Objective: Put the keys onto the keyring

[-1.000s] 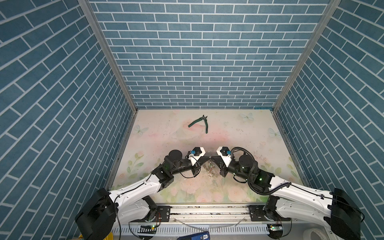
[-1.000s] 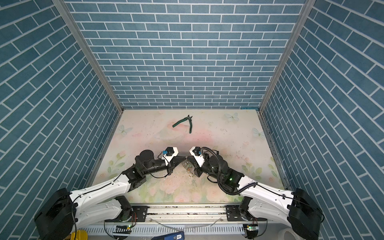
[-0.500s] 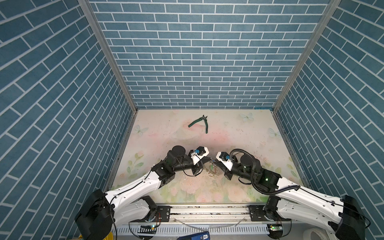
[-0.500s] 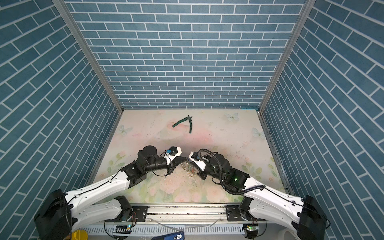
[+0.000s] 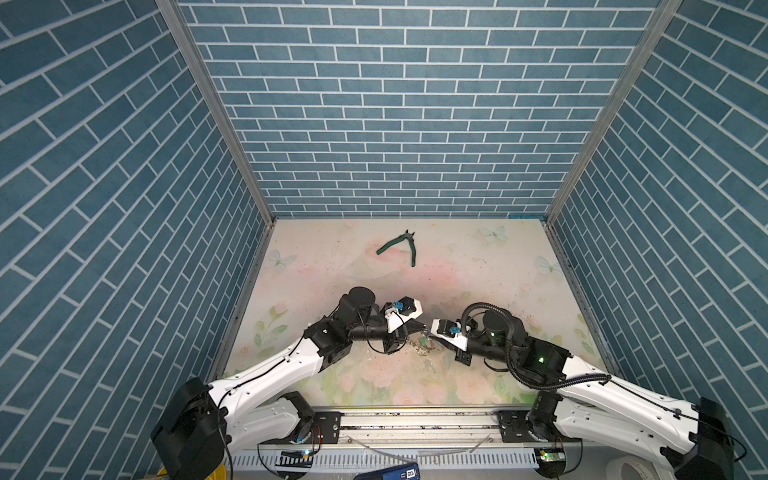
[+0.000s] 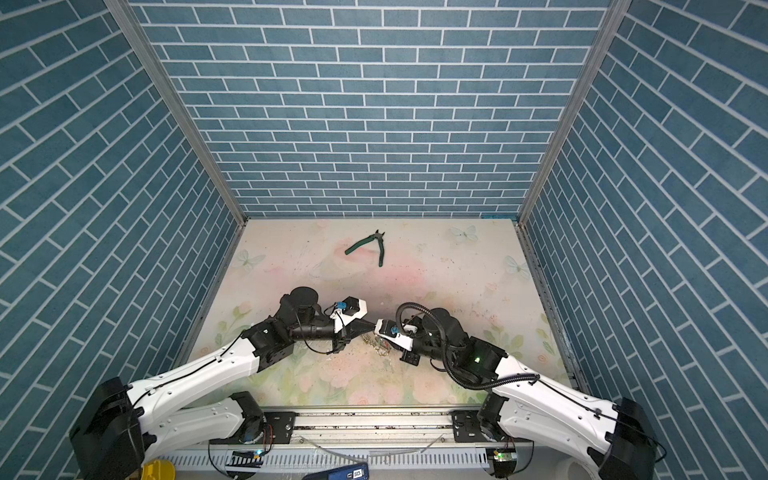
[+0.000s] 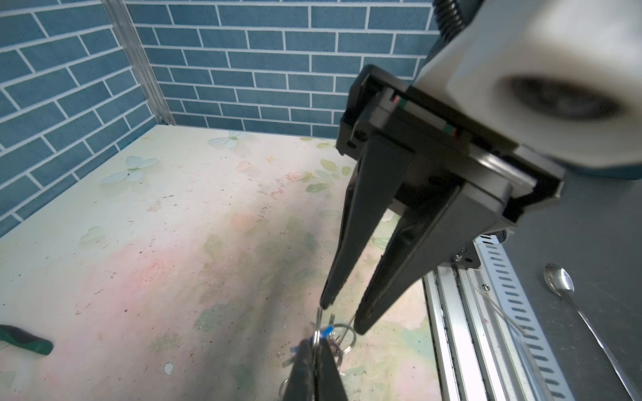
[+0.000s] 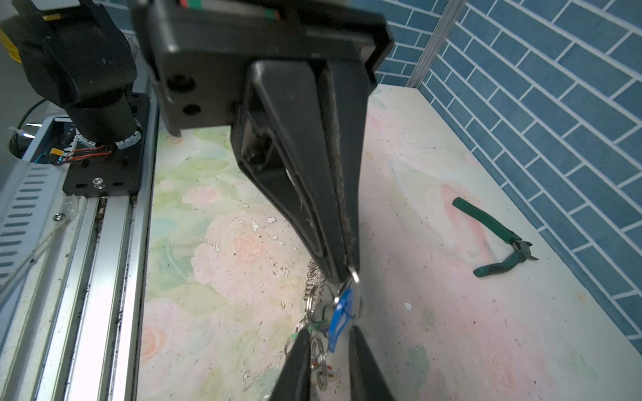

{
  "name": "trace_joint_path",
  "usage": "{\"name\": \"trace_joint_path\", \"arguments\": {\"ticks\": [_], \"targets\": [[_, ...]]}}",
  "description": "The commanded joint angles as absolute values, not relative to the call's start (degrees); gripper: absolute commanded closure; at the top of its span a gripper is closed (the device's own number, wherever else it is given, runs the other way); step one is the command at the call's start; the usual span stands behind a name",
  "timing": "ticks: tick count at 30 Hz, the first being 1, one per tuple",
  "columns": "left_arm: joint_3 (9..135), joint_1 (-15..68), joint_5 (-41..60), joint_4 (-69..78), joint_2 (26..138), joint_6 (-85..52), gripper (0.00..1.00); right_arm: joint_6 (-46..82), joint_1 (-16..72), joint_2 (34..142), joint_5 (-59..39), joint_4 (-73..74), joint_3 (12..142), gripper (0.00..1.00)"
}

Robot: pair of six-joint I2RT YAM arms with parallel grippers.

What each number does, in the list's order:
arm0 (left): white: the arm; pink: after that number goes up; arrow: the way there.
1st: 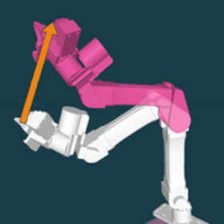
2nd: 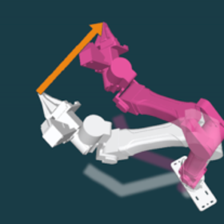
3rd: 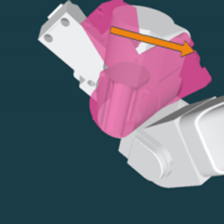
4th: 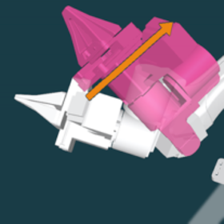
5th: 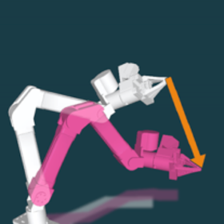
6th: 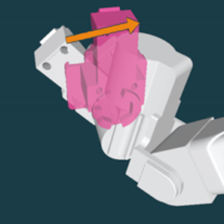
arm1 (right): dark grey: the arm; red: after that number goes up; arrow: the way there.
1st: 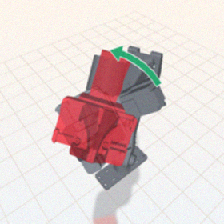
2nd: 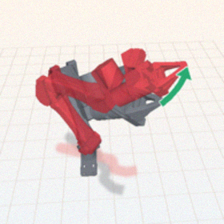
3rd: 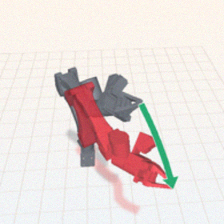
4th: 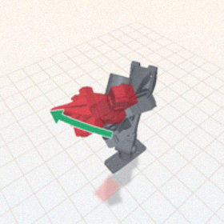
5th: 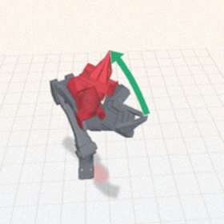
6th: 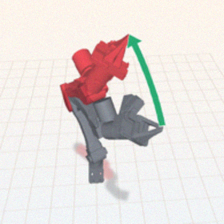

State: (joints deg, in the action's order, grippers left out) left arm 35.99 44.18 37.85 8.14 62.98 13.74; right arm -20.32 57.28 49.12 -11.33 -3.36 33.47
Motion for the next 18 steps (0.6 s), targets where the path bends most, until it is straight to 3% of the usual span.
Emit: {"name": "trace_joint_path", "arguments": {"ticks": [1, 12, 18], "targets": [[37.38, 44.30, 40.08, 6.94, 63.24, 14.59, 1.00, -22.72, 56.81, 47.56, -14.79, -5.19, 36.82, 0.79], [36.13, 44.82, 42.98, 8.61, 62.13, 15.20, 1.00, -20.88, 55.47, 51.42, -16.67, -8.66, 40.01, 0.80], [36.54, 44.82, 43.29, 8.17, 62.93, 15.38, 1.00, -19.73, 54.70, 52.83, -19.40, -8.89, 41.31, 0.87]]}}
